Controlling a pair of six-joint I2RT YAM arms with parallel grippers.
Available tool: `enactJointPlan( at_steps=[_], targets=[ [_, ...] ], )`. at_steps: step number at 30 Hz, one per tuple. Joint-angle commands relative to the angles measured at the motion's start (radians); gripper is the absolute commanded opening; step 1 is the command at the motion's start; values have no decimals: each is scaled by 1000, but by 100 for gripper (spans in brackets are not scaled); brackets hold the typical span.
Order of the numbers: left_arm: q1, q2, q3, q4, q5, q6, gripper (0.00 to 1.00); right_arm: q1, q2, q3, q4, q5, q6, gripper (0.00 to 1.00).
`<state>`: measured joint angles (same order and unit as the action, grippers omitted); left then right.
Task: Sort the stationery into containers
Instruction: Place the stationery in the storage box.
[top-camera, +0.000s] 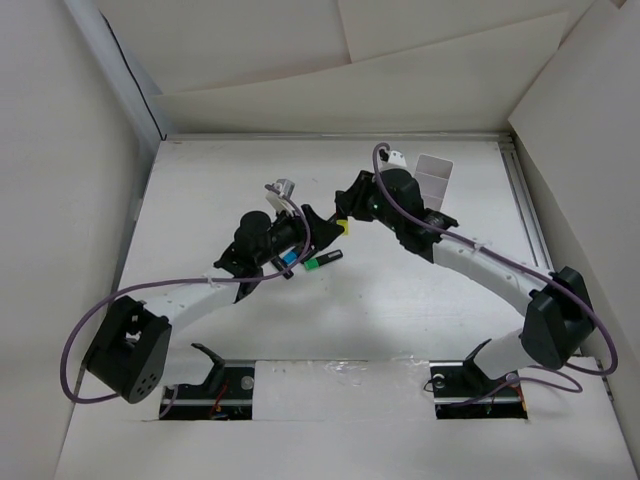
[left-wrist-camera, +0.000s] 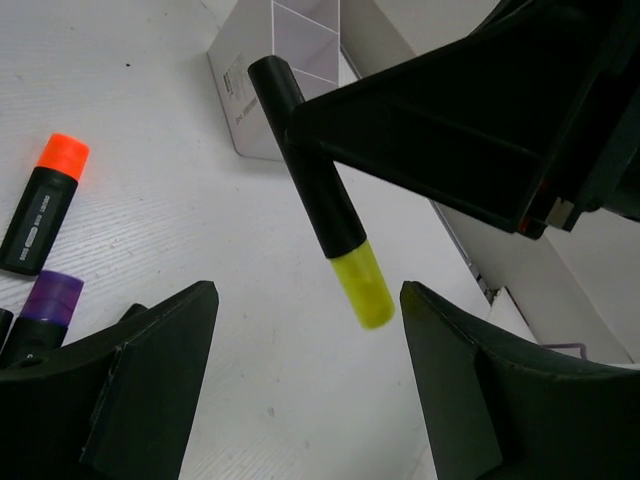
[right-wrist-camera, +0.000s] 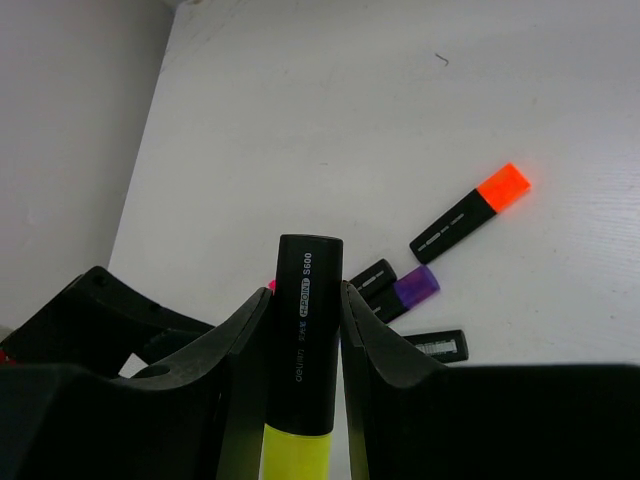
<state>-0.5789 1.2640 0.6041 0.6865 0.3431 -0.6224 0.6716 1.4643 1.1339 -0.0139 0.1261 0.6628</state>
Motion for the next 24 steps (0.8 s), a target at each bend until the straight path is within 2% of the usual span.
enactJointPlan(
  at_steps=[1,15,21,24],
  targets=[
    [1,9,59,87,2,-19,70,26,-16,6,74,-13,18,11],
    [1,48,59,125,20,-37,41,65,13,6,92,-31,27,11],
    [1,48,59,125,30,-37,21,65,13,-3,101,-40,37,11],
    [1,48,59,125,43,-19,15,65,4,-13,101,-40,37,11]
  ],
)
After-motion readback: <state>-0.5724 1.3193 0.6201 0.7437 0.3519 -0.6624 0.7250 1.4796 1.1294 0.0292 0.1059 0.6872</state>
